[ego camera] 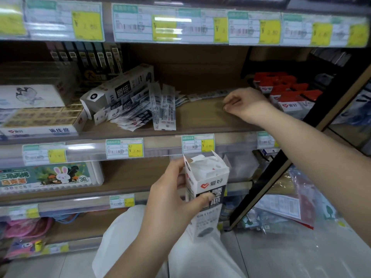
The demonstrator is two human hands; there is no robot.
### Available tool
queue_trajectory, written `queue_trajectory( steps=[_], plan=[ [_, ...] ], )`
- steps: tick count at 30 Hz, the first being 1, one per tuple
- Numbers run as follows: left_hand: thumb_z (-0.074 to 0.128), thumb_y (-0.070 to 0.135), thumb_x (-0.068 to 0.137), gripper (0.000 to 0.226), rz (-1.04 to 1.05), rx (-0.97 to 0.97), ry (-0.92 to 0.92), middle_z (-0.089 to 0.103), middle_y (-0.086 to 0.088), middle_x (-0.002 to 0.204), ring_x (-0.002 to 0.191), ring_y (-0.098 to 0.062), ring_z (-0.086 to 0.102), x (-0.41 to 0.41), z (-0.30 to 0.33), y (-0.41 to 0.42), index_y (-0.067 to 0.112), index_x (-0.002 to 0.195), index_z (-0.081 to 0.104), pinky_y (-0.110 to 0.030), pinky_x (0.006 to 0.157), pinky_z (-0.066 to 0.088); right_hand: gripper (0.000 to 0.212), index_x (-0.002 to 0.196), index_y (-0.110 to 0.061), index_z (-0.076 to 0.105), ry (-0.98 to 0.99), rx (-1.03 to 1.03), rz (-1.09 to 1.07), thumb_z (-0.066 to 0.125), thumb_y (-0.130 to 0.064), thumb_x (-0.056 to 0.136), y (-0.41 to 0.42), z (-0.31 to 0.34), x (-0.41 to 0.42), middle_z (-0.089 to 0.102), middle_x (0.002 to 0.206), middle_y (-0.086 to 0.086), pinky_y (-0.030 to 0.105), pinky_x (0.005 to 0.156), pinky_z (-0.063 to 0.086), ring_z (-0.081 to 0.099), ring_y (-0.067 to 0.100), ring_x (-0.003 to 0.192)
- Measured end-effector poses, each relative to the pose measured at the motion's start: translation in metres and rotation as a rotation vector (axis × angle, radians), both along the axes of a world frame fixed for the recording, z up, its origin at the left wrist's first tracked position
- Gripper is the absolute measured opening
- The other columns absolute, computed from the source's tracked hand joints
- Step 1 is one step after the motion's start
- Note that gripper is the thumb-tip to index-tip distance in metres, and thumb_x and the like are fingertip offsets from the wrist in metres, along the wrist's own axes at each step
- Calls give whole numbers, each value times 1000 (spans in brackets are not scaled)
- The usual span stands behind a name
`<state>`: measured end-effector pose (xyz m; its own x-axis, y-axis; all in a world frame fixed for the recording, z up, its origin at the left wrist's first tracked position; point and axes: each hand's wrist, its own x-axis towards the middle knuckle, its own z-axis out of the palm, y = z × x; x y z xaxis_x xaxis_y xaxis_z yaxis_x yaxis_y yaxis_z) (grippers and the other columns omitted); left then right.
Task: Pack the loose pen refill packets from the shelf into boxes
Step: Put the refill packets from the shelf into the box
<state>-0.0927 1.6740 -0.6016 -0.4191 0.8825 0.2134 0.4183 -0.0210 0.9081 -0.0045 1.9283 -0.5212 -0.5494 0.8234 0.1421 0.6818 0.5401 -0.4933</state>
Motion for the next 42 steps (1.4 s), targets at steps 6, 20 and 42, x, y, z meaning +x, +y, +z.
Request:
queue_trajectory(
  steps=[6, 20, 42],
  plan=[
    [85, 13, 64, 70, -72, -46, -50, 64, 31, 104, 100, 9, 60, 4, -6, 5, 55, 104, 46, -20, 87, 50, 33, 120, -12, 57, -161, 231, -33, 59, -17, 87, 40, -20, -24, 60, 122, 12, 34, 89, 47, 55, 30, 110],
    [76, 32, 60, 67, -98, -77, -63, 62, 34, 109, 103, 11, 59, 1, -11, 9, 55, 112, 40, -24, 91, 50, 47, 139, -19, 42, -379, 357, 34, 43, -10, 92, 49, -30, -42, 48, 138, 11, 39, 97, 42, 47, 31, 123],
    [72, 44, 58, 68, -79, -95, -56, 62, 31, 111, 106, 7, 58, 9, -12, -3, 54, 117, 38, -30, 92, 50, 27, 107, -8, 59, -602, 622, 202, 45, -2, 84, 11, 0, -16, 57, 105, 13, 32, 64, 41, 54, 32, 98]
  ],
)
